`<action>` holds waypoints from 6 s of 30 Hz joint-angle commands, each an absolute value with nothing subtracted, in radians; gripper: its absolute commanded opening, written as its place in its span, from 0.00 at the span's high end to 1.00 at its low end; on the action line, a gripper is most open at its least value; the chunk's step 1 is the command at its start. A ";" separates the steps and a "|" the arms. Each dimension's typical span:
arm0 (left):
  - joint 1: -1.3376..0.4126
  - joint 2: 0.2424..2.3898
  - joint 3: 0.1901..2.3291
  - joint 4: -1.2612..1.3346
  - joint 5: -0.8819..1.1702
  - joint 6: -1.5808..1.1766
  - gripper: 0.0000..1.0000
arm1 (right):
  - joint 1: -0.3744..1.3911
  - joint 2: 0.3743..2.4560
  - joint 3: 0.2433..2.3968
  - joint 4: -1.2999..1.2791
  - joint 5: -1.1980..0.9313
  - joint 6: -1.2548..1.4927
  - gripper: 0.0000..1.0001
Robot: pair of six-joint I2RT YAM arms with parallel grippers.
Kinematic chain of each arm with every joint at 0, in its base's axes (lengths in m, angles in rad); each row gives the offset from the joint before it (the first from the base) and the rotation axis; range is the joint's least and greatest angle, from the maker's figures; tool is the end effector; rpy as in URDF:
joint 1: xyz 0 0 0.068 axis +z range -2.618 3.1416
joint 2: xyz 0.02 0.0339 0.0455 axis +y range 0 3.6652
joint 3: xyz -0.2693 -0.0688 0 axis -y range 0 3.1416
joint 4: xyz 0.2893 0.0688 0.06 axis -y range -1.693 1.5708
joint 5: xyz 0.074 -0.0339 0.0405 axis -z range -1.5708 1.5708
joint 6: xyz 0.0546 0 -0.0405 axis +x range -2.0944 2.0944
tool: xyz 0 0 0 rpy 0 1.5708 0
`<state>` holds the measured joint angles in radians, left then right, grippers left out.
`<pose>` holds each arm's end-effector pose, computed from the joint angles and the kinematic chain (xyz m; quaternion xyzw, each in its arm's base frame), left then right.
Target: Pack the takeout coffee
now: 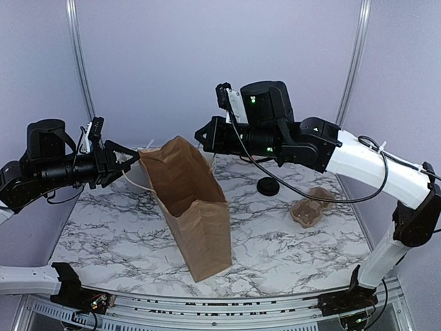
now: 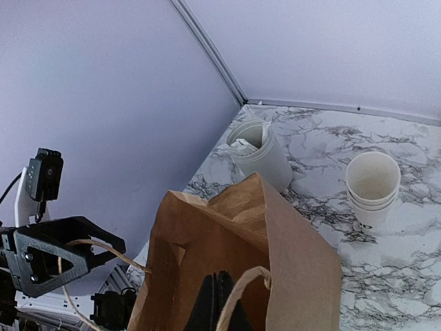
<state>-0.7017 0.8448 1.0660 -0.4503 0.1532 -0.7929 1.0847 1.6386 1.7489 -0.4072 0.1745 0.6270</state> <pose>0.1740 -0.1580 0.4078 0.0119 0.7824 -0.4652 0.4139 0.2146 0.3858 0.4363 -0.1312 0.7917 0.4015 0.4413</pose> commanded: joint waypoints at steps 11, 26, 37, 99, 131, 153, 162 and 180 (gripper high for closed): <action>-0.778 0.944 1.159 -0.579 0.101 -0.783 0.56 | 1.090 1.489 1.579 -0.353 0.170 0.604 0.98; -0.847 1.063 1.408 -0.782 0.059 -0.705 0.70 | 1.071 1.453 1.563 -0.344 0.214 0.511 0.68; -0.849 1.103 1.449 -0.767 0.112 -0.658 0.67 | 1.092 1.463 1.586 -0.339 0.192 0.476 0.57; -0.861 1.181 1.564 -0.613 0.173 -0.604 1.00 | 0.611 1.234 1.399 -0.698 0.118 0.434 0.01; -0.821 1.197 1.621 -0.610 0.320 -0.513 1.00 | 0.143 1.497 0.841 -0.255 -0.078 0.262 0.00; -0.815 1.203 1.602 -0.585 0.322 -0.499 1.00 | 0.372 1.244 0.656 -0.339 -0.146 0.598 0.00; -0.813 1.198 1.587 -0.576 0.328 -0.505 1.00 | 0.400 1.289 0.803 -0.528 0.072 0.450 0.02; -0.802 1.209 1.595 -0.577 0.347 -0.499 1.00 | 0.454 1.517 0.881 -0.633 0.086 0.342 0.38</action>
<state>-0.8097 1.2068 1.5902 -0.6247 0.3244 -0.5110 0.4259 1.4902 0.8356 -0.6285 0.0784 0.3229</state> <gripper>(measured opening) 0.008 0.638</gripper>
